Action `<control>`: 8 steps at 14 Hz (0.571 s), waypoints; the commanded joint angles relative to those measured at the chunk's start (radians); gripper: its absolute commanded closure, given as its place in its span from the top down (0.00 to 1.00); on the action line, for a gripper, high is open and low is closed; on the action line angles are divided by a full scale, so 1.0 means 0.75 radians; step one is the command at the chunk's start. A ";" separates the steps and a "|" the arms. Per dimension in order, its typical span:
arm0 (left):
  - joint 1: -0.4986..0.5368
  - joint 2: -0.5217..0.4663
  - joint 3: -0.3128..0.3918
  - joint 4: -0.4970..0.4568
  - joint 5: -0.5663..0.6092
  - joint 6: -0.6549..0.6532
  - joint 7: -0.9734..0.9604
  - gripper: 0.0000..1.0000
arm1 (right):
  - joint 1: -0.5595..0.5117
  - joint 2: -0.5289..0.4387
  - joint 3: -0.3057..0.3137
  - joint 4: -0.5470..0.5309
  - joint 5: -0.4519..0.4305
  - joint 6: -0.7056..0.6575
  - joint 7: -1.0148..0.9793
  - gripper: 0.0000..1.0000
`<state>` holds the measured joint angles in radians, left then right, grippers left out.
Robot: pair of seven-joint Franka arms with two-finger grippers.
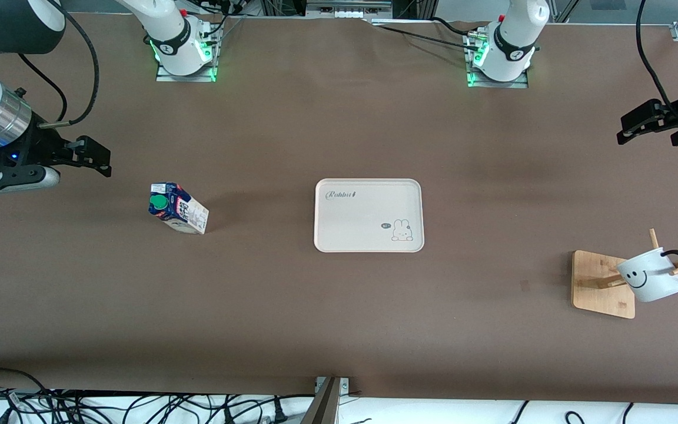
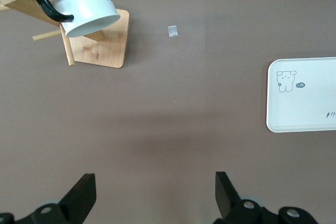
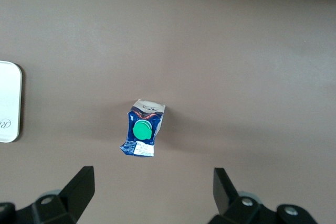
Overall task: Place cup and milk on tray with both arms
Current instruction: 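Reach the right gripper to the milk carton while the left gripper approaches the mug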
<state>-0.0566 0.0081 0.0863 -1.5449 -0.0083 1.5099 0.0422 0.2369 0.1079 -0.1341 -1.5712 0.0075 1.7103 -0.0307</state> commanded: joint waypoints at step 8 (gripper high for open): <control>-0.006 -0.007 -0.007 -0.002 0.027 -0.013 -0.017 1.00 | 0.011 0.071 0.001 0.041 -0.002 -0.014 0.012 1.00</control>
<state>-0.0566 0.0081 0.0853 -1.5449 -0.0083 1.5099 0.0422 0.2372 0.1201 -0.1340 -1.5708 0.0075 1.7043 -0.0273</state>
